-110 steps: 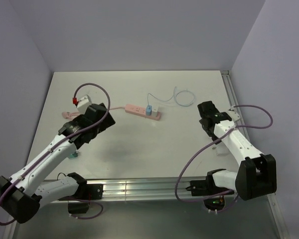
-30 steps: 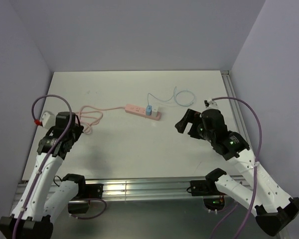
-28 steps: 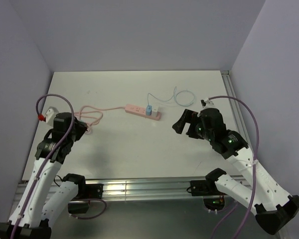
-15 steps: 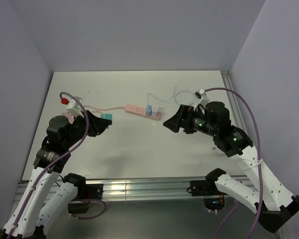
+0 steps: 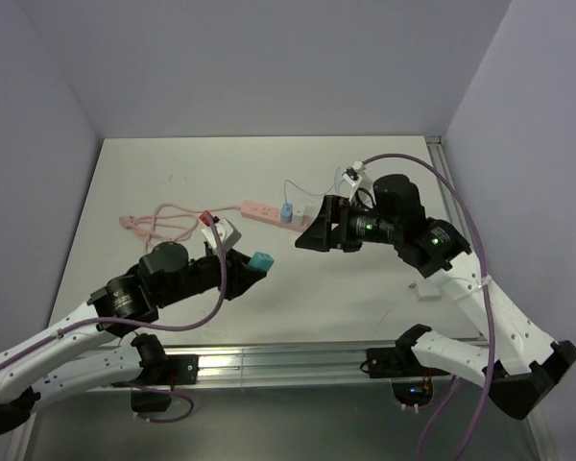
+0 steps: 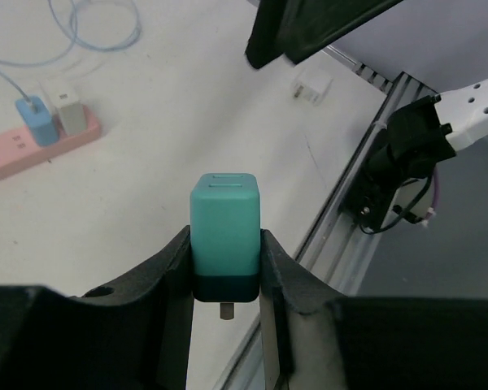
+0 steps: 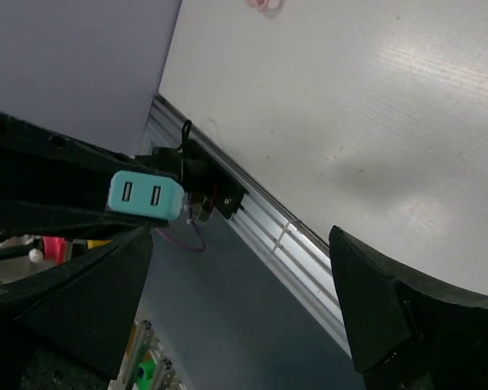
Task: Insert the plug
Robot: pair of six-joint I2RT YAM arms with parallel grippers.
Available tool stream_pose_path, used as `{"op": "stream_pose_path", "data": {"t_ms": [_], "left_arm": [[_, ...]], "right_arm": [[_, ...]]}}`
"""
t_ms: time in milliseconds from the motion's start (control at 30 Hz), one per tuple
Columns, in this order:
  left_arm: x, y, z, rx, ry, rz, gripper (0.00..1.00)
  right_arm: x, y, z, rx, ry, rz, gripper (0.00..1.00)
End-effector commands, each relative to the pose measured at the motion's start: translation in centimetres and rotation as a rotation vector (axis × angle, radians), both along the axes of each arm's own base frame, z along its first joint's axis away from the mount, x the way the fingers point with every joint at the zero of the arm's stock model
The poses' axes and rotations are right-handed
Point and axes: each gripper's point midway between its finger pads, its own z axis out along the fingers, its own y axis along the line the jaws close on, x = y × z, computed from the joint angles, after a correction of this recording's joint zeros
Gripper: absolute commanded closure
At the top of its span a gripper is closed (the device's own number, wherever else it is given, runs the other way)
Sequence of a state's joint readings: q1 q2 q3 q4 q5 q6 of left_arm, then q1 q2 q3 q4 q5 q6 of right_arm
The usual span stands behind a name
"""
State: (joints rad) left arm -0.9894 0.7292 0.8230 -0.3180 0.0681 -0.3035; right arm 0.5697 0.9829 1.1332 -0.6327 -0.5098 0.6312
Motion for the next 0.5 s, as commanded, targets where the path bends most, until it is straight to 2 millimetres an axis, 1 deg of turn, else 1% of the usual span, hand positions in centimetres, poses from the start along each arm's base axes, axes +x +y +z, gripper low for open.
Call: {"op": "stream_pose_path", "data": {"t_ms": [0, 33, 67, 100, 133, 200, 233, 300, 400, 467], "left_arm": [[1.9, 0.0, 3.3, -0.033, -0.213, 0.111, 0.99], [1.1, -0.5, 2.9, -0.027, -0.231, 0.076, 0.99], [1.3, -0.4, 2.9, -0.016, -0.265, 0.092, 0.99], [1.3, -0.6, 3.1, -0.019, -0.281, 0.099, 0.99], [0.8, -0.9, 3.0, -0.01, -0.293, 0.083, 0.99], [0.9, -1.1, 2.6, 0.039, -0.318, 0.088, 1.0], [0.4, -1.5, 2.4, 0.055, -0.325, 0.068, 1.0], [0.5, -1.7, 2.0, 0.095, -0.342, 0.071, 1.0], [0.1, -2.0, 1.7, 0.121, -0.373, 0.041, 1.0], [-0.2, -2.0, 1.9, 0.107, -0.382, 0.03, 0.99]], "right_arm": [[-1.2, 1.3, 1.6, 0.019, 0.041, 0.055, 0.04], [-1.1, 1.8, 1.9, 0.021, 0.049, 0.071, 0.05], [-1.8, 2.5, 1.9, 0.022, 0.06, 0.108, 0.07], [-2.0, 2.9, 1.9, 0.01, 0.073, 0.128, 0.08], [-2.2, 3.2, 1.8, 0.004, 0.083, 0.14, 0.09], [-3.0, 4.2, 1.8, 0.007, 0.097, 0.18, 0.09], [-3.2, 4.4, 1.9, 0.008, 0.099, 0.193, 0.09], [-3.5, 4.9, 1.9, -0.011, 0.101, 0.221, 0.1], [-3.8, 5.5, 1.7, -0.041, 0.104, 0.248, 0.11], [-4.1, 5.7, 1.4, -0.071, 0.098, 0.277, 0.14]]}}
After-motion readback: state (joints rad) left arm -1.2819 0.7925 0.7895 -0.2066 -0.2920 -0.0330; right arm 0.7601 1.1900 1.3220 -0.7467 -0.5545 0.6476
